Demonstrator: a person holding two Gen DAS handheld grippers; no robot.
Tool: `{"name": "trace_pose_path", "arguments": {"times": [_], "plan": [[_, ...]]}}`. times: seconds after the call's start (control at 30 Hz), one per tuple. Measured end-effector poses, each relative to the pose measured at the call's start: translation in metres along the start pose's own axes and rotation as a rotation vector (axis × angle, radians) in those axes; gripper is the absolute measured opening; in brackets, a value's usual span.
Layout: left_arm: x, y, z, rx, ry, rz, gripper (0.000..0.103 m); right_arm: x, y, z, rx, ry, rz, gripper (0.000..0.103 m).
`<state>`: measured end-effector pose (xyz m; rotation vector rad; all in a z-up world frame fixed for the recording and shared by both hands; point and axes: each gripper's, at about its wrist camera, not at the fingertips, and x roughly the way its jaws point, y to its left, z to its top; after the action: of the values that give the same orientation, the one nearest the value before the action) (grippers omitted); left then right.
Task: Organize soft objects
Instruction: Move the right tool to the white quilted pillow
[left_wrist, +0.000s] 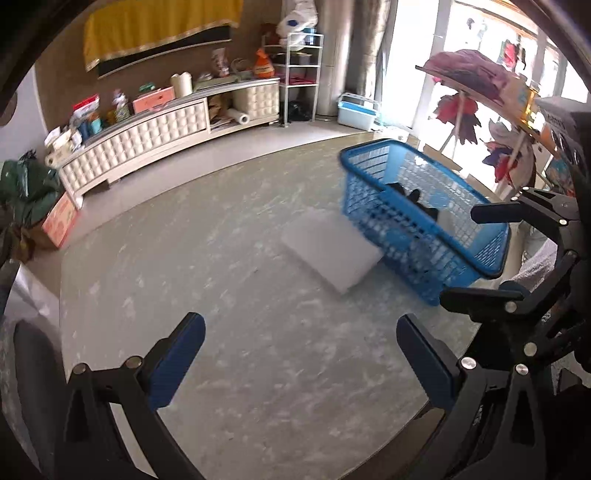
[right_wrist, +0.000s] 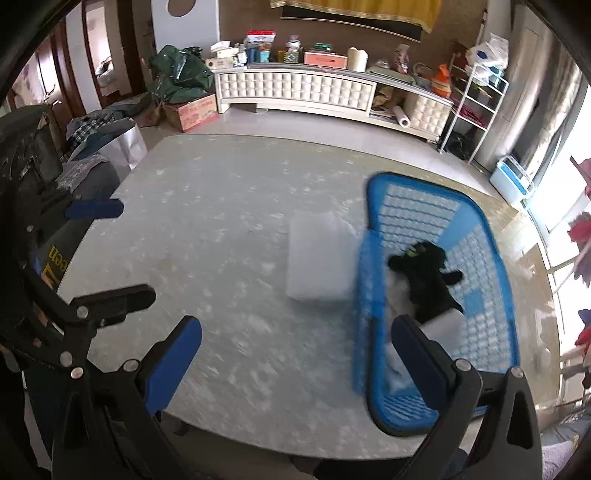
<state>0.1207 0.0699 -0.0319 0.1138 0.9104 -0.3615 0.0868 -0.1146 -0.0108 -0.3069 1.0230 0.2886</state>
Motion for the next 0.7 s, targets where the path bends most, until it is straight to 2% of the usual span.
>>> {"name": "trace_pose_path", "arguments": {"times": [0.33,0.7], "plan": [[0.007,0.05,-0.013,-0.05,0.028,0.042,0.103,0.042,0.036,0.02,-0.081,0.045,0.036,0.103],[0.054,0.081,-0.02,-0.07,0.119,0.032,0.103,0.108,0.048,0.028,-0.052,0.139,0.07,0.098]]}}
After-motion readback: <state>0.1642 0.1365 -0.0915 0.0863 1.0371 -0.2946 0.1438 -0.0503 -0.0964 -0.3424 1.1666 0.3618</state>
